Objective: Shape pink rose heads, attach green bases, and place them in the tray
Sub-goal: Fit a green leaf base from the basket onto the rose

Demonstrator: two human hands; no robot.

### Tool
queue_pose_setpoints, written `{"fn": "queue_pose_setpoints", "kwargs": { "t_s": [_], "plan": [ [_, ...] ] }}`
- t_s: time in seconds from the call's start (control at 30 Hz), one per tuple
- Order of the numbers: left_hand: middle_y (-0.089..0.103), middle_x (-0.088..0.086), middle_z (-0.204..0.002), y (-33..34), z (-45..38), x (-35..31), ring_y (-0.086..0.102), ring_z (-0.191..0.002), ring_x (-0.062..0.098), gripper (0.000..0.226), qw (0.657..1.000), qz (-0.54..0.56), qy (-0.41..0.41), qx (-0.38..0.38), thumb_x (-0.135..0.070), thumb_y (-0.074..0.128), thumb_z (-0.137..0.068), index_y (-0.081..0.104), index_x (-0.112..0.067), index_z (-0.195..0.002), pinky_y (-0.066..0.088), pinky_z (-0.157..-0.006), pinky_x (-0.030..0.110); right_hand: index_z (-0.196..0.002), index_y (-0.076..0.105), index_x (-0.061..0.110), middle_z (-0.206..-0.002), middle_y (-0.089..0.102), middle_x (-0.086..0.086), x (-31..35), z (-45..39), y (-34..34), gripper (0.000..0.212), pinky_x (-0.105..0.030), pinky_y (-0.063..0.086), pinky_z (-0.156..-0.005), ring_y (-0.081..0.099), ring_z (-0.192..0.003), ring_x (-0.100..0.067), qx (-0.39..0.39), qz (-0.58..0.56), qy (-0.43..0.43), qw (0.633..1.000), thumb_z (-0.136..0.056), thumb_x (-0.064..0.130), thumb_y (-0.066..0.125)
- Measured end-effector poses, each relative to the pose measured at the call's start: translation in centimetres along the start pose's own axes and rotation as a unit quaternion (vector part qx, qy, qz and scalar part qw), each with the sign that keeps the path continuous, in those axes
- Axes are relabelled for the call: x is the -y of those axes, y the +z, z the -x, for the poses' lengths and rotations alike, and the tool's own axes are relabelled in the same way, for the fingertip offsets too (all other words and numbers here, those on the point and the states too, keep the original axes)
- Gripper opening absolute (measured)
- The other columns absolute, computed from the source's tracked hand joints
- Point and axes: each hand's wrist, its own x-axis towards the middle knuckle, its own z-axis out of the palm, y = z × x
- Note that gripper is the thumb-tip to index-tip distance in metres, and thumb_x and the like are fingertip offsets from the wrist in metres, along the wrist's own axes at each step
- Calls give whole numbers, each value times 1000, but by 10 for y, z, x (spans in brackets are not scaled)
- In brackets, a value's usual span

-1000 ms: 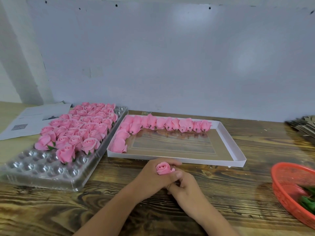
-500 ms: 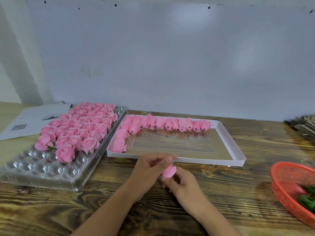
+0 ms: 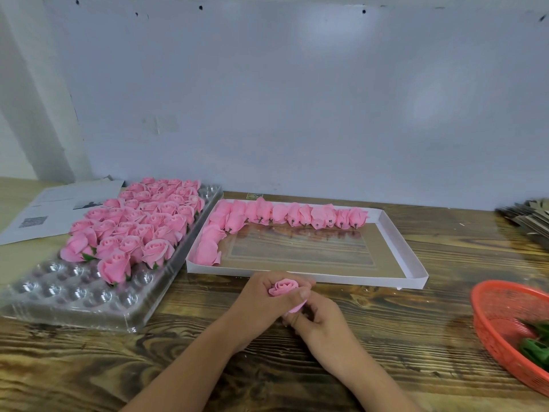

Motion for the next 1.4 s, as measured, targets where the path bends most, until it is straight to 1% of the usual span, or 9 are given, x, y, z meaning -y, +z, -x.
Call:
{"fn": "queue_pose_setpoints", "kwargs": {
  "t_s": [0.07, 0.27, 0.47, 0.67, 0.77, 0.87, 1.07, 1.2, 1.4],
  "plan": [
    [73, -14, -120, 0, 0, 1, 69, -112, 16, 20, 1000, -13, -2, 1, -49, 73, -78, 78, -41, -96, 58, -92, 39, -102, 68, 37, -94, 72, 18, 1, 0, 0, 20, -14, 49, -79, 66, -91, -4, -2, 4, -3, 1000, -96, 18, 63],
    [71, -19, -116, -2, 0, 2, 64, -112, 0, 28, 997, -50, -41, 41, -30, 72, -93, 70, -39, -119, 51, -87, 12, -106, 68, 32, -99, 71, 22, 3, 1, -1, 26, -13, 47, -79, 65, -94, 1, -3, -4, -3, 1000, -97, 9, 59],
    [66, -18, -127, -1, -1, 2, 61, -118, 1, 69, 999, -41, -15, 27, -58, 75, -74, 54, -41, -138, 51, -92, 17, -107, 68, 32, -96, 72, 23, 5, -1, -2, 26, -15, 47, -77, 65, -92, 1, -24, -12, -4, 1000, -98, 10, 58],
    [73, -10, -116, 0, 0, 1, 66, -111, 9, 47, 1000, 5, 9, -20, -67, 59, -87, 73, -36, -120, 53, -86, 17, -104, 69, 26, -89, 72, 14, 5, 0, 0, 12, -15, 46, -74, 63, -83, -1, -12, -28, -10, 1000, -98, 20, 62],
    [74, -1, -114, 1, 1, 3, 67, -108, 19, 34, 1000, -7, 2, -1, -58, 55, -95, 74, -39, -116, 55, -87, 24, -104, 68, 32, -92, 72, 22, 4, 0, -1, 16, -13, 46, -76, 65, -90, 1, -11, -22, -6, 1000, -98, 18, 61],
    [72, -6, -119, 1, 0, 3, 66, -112, 15, 34, 999, -27, -16, 25, -54, 52, -94, 68, -43, -121, 54, -92, 26, -101, 67, 37, -92, 71, 23, 3, 0, -1, 20, -13, 47, -76, 65, -91, -1, -11, -9, -5, 1000, -98, 18, 60],
    [68, -12, -126, 3, 0, 3, 62, -119, 4, 68, 998, 0, -30, 52, -57, 75, -81, 49, -38, -141, 49, -94, 16, -100, 69, 31, -91, 72, 14, -3, -3, -1, 8, -23, 50, -73, 65, -84, -4, -63, -37, -6, 997, -95, 27, 64],
    [68, -14, -130, 2, -3, 7, 62, -123, 5, 57, 997, 1, -39, 60, -34, 84, -83, 59, -36, -134, 50, -102, 24, -106, 72, 24, -100, 76, 7, -9, -5, -2, 15, -22, 54, -82, 70, -95, -9, -118, -84, -7, 989, -96, 16, 65],
    [73, -16, -119, -1, -3, 8, 66, -114, 2, 40, 1000, -23, -19, 5, -32, 80, -85, 70, -35, -123, 50, -91, 13, -100, 69, 33, -86, 73, 11, -16, -7, -2, 22, -18, 49, -67, 65, -76, -6, -132, -21, 10, 991, -93, 13, 65]
  ]
}}
